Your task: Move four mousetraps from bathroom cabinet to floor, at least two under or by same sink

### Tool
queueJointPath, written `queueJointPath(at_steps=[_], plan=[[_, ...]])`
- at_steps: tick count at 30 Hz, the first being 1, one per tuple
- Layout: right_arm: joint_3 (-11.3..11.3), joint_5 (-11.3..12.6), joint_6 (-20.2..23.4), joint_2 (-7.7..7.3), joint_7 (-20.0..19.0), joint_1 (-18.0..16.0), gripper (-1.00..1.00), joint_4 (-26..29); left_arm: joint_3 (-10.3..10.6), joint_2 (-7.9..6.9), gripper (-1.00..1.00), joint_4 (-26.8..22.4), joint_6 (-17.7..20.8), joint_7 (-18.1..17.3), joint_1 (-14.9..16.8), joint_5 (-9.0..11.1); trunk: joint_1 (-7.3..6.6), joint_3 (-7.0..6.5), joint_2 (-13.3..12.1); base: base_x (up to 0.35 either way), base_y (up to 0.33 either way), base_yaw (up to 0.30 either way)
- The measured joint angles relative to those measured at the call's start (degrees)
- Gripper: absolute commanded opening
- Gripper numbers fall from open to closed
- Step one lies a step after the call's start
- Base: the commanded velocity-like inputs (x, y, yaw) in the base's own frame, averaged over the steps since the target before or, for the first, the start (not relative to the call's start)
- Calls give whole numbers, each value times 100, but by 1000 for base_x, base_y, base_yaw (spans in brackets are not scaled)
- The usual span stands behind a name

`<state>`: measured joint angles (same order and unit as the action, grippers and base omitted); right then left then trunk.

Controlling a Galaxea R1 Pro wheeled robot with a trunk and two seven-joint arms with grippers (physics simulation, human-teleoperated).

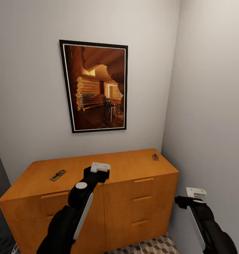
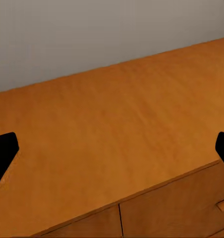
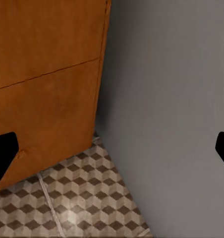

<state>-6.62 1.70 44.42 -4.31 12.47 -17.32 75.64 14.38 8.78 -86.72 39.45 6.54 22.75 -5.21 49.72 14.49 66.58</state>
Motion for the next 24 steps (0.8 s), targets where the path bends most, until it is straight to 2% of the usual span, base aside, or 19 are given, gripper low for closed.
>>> queueJointPath(at_steps=[5, 6, 9, 11, 12, 13, 19, 24], plan=[[16, 11, 191, 43, 202, -613, 100, 17, -69, -46, 100, 56, 203, 5, 333, -109, 0, 0, 0, 0, 0, 0], [27, 20, 338, 76, 278, -979, 100, 19, -222, -94, 100, 86, 318, -5, 522, -167, 0, -1, -1, 0, 0, 0], [37, 36, 460, 173, 337, -1400, 100, -2, -476, -151, 100, 129, 397, -24, 744, -158, 0, 0, 0, 0, 0, 0], [42, 40, 512, 274, 366, -1655, 100, -24, -655, -188, 100, 176, 439, -32, 883, -154, 0, 0, 0, 0, 0, 0], [46, 47, 542, 402, 401, -1894, 100, -64, -815, -227, 100, 255, 502, -37, 999, -160, 0, -1, 0, 0, 0, 0], [46, 37, 547, 406, 403, -1910, 100, -66, -823, -228, 100, 257, 504, -37, 1003, -146, 0, 0, 0, 0, 0, 0], [78, 38, 579, 797, 589, -2520, 100, -400, -1086, -419, 100, 477, 689, -93, 1168, -119, 0, 0, 0, 0, 0, 0], [217, 36, 562, 1096, 745, -3041, 100, -1057, -1168, -678, 100, 608, 748, -480, 1207, 20, 0, 0, 0, 0, 0, 0]])
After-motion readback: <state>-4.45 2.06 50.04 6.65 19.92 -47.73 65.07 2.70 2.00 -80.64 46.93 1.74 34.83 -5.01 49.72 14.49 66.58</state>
